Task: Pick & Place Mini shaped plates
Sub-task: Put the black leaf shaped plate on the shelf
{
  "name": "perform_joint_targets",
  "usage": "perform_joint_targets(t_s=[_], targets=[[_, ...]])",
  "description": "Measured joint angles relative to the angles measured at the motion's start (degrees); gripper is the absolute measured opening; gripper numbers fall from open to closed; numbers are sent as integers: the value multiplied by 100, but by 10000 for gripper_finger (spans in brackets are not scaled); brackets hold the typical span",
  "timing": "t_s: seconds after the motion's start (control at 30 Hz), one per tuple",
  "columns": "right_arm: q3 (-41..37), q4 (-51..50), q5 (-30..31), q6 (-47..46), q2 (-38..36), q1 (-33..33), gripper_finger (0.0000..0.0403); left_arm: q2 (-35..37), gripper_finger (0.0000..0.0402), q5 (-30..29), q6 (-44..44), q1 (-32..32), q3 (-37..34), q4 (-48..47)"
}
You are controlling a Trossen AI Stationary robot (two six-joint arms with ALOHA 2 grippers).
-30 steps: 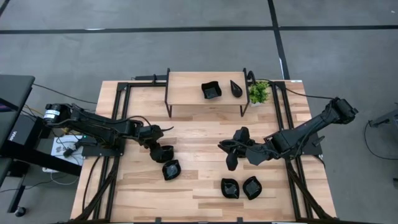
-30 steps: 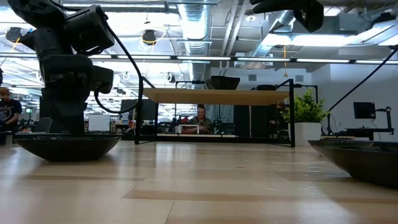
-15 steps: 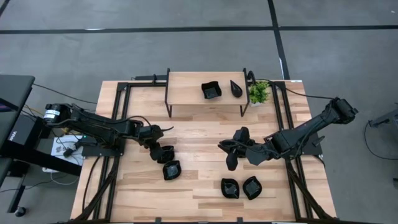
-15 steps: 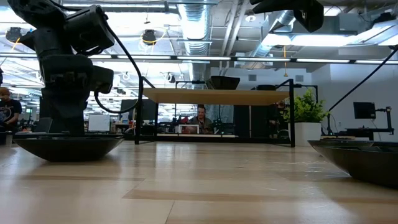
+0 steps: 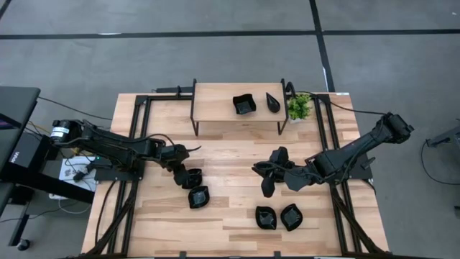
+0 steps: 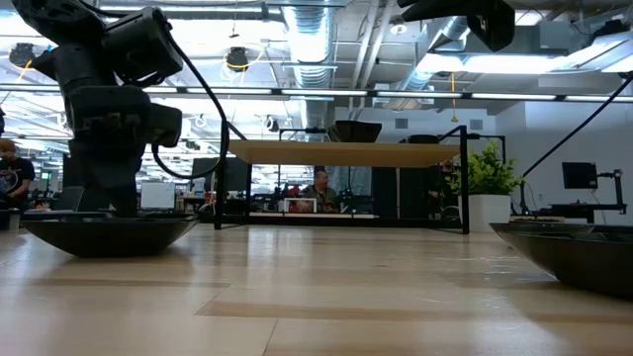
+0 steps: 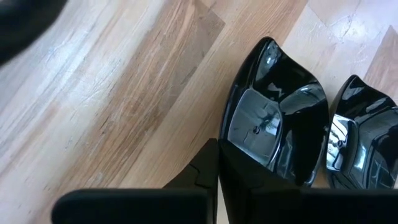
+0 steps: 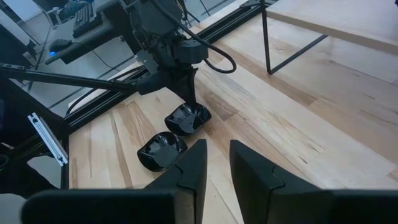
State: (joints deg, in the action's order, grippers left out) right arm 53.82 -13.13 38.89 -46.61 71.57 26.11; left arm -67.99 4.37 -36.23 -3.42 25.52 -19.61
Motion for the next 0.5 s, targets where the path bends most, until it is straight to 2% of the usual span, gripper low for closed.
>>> perform_joint_targets(t_s=[0.5], targets=[[0, -2, -4, -44, 0, 0, 65, 296, 9, -140, 0, 11, 0, 65]])
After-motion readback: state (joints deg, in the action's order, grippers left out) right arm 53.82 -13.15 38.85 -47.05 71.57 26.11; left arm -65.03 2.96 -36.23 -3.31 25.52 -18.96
